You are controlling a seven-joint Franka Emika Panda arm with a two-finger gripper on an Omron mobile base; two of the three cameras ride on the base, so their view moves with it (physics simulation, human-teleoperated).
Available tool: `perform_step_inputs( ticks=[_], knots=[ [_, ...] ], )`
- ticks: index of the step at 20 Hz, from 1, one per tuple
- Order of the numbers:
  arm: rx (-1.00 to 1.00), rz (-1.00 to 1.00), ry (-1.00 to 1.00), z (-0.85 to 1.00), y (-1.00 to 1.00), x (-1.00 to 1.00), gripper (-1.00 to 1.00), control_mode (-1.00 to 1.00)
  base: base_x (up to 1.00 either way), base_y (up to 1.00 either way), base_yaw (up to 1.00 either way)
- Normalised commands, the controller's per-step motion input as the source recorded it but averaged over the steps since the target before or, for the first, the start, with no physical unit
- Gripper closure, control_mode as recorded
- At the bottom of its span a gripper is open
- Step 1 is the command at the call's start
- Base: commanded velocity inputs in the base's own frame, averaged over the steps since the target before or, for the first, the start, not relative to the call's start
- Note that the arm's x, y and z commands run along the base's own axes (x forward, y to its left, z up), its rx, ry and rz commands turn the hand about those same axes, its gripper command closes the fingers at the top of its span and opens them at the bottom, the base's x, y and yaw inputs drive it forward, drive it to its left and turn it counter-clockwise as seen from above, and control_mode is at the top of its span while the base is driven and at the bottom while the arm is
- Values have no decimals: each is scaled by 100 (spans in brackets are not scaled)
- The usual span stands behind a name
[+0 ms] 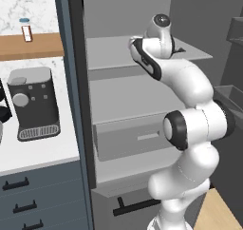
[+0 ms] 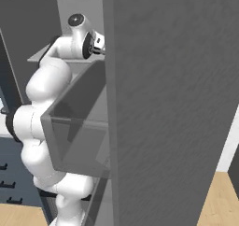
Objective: Place one eggplant and one fish in each tupperware on the nearby counter, to pack two identical lunches.
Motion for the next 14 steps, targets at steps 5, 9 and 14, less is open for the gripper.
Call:
perform_step_inputs(
  ticks=[5,9,14],
  knots=[
    [0,0,0,-14,0,40,100,-100,0,0,0],
    [-1,0,0,-23,0,20,100,-100,0,0,0],
    [-4,0,0,-35,4,1,100,-100,0,0,0]
  ],
)
